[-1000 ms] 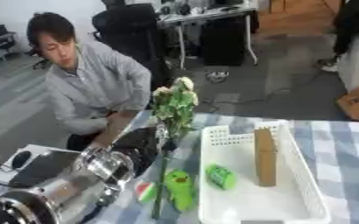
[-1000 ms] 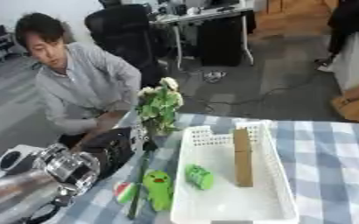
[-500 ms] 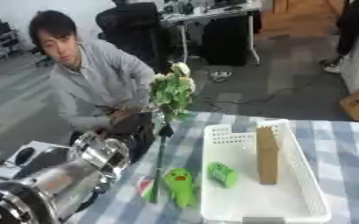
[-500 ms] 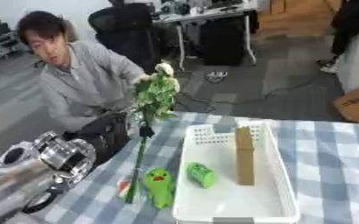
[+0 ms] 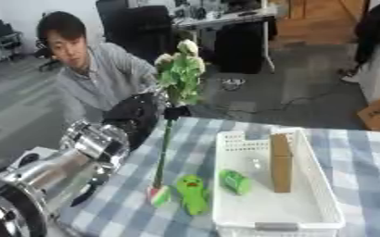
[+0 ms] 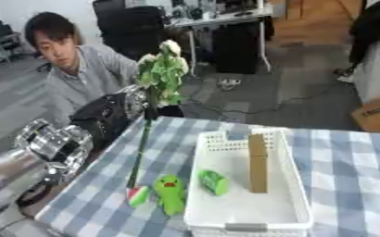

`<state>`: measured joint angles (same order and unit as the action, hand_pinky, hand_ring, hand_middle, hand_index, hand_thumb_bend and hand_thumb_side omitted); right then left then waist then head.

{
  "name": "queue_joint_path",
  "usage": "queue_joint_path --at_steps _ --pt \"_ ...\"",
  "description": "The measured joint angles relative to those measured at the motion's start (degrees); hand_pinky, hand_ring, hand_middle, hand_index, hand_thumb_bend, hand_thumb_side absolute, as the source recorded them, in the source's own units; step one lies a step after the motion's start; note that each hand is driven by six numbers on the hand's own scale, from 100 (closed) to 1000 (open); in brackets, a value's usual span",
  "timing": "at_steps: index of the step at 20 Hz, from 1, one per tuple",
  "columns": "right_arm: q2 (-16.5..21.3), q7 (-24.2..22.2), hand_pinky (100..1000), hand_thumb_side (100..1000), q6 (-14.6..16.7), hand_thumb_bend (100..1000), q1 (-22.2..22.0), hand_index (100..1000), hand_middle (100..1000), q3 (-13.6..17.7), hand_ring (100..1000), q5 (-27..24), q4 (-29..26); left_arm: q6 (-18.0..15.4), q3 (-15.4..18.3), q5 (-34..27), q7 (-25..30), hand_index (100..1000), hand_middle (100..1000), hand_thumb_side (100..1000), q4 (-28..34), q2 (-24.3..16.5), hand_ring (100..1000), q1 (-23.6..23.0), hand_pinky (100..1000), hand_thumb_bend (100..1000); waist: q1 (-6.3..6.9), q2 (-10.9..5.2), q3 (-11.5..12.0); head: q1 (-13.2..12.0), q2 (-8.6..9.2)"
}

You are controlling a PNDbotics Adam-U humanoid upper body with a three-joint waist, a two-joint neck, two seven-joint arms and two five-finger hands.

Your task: Pick up objects on the table and place them in the box.

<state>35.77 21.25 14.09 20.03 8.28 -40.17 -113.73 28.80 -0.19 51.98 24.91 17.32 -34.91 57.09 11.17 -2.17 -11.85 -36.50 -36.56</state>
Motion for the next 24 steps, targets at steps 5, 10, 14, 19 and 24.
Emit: queue_joint_path --at_steps 5,10,14,19,24 --pt "0.47 0.62 786 258 -0.39 100 -0.86 669 649 0.18 754 0.0 0.0 -1.68 -0.44 0.19 2.6 272 100 328 1.96 -0.54 100 1.42 100 100 0.0 -1.66 0.82 1.25 -1.88" --pt "0.92 1.55 786 258 -1.14 100 -1.83 669 649 0.2 755 -0.05 0.0 -3.05 -1.26 0.34 4.49 268 100 317 3.18 -0.42 100 2.68 100 100 0.0 -4.05 1.92 2.69 -4.07" --pt "1.27 2.33 786 258 -2.08 100 -2.5 670 649 0.28 755 -0.09 0.0 -3.79 -1.76 0.69 5.45 261 100 317 3.95 0.46 100 4.29 100 100 0.0 -4.82 2.37 3.49 -5.61" --pt "1.34 2.92 786 258 -2.95 100 -2.91 669 649 0.51 755 -0.25 0.0 -3.99 -1.77 0.51 5.68 255 100 311 4.96 1.98 100 6.34 100 100 0.0 -5.92 2.76 3.86 -6.38" --pt "1.38 3.33 786 258 -3.21 100 -3.0 668 649 0.52 754 -0.43 0.0 -3.86 -2.16 0.04 5.86 258 100 305 5.43 4.36 100 8.06 100 100 0.0 -6.65 2.96 4.2 -6.97"
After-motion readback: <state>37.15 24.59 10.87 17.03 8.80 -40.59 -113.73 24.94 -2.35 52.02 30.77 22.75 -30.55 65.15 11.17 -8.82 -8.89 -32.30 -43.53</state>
